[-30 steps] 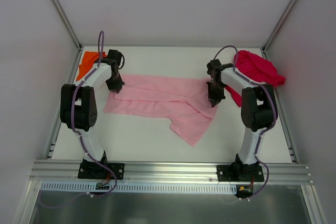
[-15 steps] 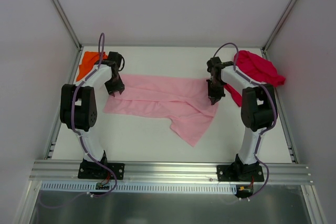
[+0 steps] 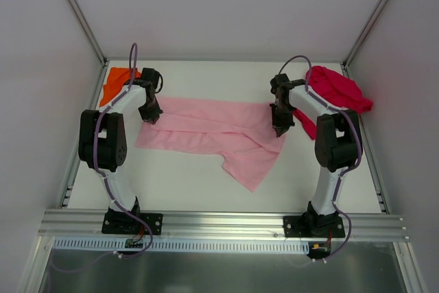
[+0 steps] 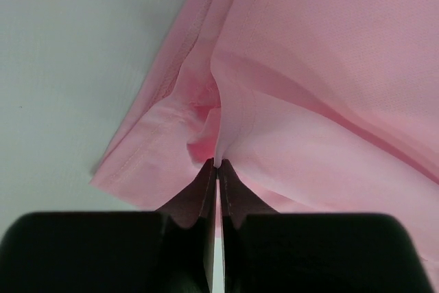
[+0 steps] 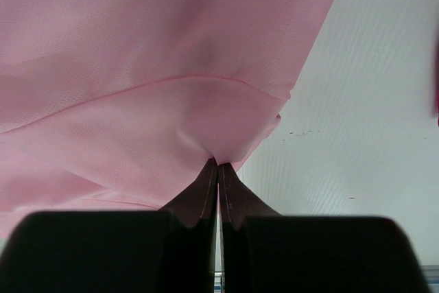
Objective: Fold and stack the t-shirts
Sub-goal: Fold the flattened tshirt in 1/3 of the way
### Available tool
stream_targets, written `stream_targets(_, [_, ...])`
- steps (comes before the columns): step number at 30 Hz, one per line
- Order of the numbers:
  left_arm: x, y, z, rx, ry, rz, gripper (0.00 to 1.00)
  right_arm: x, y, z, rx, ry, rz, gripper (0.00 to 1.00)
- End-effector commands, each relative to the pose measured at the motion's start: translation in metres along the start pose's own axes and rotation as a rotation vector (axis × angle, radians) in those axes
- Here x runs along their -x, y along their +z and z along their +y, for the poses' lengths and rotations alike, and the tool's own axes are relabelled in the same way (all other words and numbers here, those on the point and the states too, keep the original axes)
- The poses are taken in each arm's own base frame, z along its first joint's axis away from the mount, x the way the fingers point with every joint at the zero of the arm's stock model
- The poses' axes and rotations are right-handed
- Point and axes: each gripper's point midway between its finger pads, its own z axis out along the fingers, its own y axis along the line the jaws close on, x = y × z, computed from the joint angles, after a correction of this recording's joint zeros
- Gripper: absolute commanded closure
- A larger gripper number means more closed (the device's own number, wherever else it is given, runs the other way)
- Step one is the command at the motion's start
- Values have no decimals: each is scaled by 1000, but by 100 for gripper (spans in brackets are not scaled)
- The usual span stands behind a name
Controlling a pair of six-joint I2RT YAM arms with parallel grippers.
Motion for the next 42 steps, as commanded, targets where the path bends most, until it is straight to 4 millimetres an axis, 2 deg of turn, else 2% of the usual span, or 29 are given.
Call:
stream_targets(1, [32, -27, -2, -37, -16, -104, 100, 13, -19, -2, -1, -25, -45, 99])
stream_targets(5, [57, -59, -6, -92, -40, -223, 100, 23, -25, -1, -1, -28, -67, 99])
stream_targets(7, [73, -75, -8, -111, -46, -277, 100, 35, -34, -2, -14, -35, -101, 99])
stream_targets(16, [119, -101, -16, -125, -80, -373, 100, 84, -76, -4, -19, 5, -252, 99])
stream_targets(19, [131, -102, -18, -122, -87, -400, 100, 99, -82, -13, -33, 50, -284, 99])
stream_targets(24, [145, -92, -26, -121, -89, -414, 100, 122, -75, -13, -22, 73, -336, 99])
stream_targets(29, [167, -101, -43, -192, -104, -477, 100, 145, -76, -23, -55, 82, -418, 99])
stream_targets(30, [168, -92, -46, -186, -98, -460, 100, 149, -75, -24, -58, 83, -422, 99])
stream_targets(31, [178, -100, -51, -207, -106, -476, 100, 153, -76, -27, -64, 88, -431, 99])
stream_targets(34, [188, -94, -61, -220, -117, -472, 100, 176, -91, -30, -71, 89, -505, 99])
stream_targets(38, [204, -102, -73, -283, -143, -504, 100, 194, -103, -36, -84, 88, -565, 99])
stream_targets(42, [221, -110, -89, -343, -145, -533, 100, 215, -123, -41, -59, 122, -656, 99])
